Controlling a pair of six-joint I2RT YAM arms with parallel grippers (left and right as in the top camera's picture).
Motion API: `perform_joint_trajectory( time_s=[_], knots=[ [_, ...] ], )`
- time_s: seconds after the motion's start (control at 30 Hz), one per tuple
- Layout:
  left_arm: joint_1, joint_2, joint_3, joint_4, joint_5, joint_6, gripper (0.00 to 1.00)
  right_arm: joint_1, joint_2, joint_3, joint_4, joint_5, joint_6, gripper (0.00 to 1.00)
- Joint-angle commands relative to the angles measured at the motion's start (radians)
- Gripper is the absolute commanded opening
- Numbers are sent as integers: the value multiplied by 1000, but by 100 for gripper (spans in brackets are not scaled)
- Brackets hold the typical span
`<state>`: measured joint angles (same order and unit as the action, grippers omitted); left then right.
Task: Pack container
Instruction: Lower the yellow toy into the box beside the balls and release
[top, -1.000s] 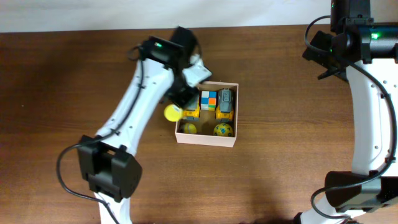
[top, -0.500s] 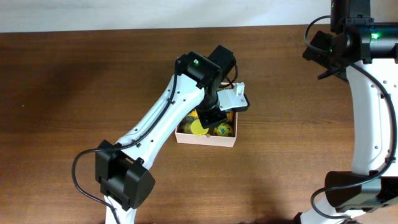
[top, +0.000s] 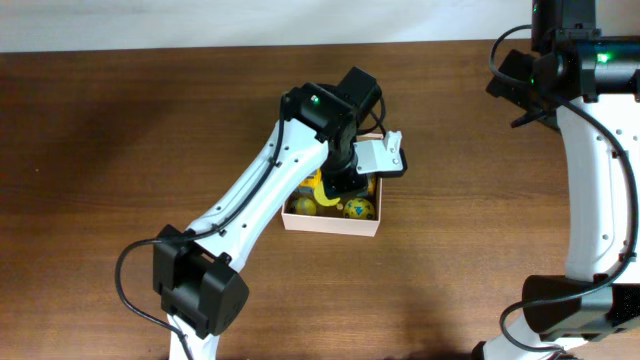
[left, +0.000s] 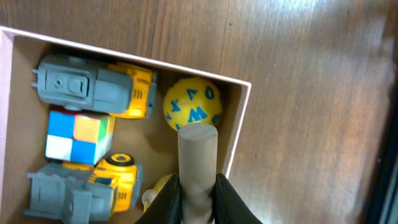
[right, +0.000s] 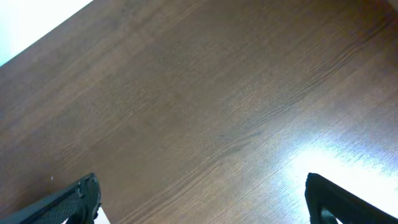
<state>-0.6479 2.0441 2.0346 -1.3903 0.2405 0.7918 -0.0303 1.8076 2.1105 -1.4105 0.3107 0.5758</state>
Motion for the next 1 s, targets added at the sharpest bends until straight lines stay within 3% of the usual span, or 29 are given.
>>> perform_joint_trajectory(
  time_s=[0.0, 0.13, 0.23, 0.27, 0.63, 0.87, 0.93, 0.97],
  knots=[
    [3, 5, -45, 14, 26, 48, 17, -4, 3, 3, 0, 16, 5, 99],
    [5, 5, -96, 37, 17, 48, 21, -4, 3, 3, 0, 15, 4, 99],
    [11, 5, -126, 50, -5, 48, 46, -4, 3, 3, 0, 16, 5, 99],
    [13, 5, -130, 53, -7, 48, 50, -4, 3, 3, 0, 16, 5, 99],
    [16, 5, -128, 69, -122, 27, 52, -4, 3, 3, 0, 16, 5, 99],
    [24, 1, -78, 44, -166, -177, 52, -4, 3, 3, 0, 15, 5, 99],
    [37, -3, -49, 45, -219, -308, 52, -4, 3, 3, 0, 16, 5, 99],
    [57, -10, -23, 44, -270, -436, 53, -4, 3, 3, 0, 16, 5, 99]
  ],
)
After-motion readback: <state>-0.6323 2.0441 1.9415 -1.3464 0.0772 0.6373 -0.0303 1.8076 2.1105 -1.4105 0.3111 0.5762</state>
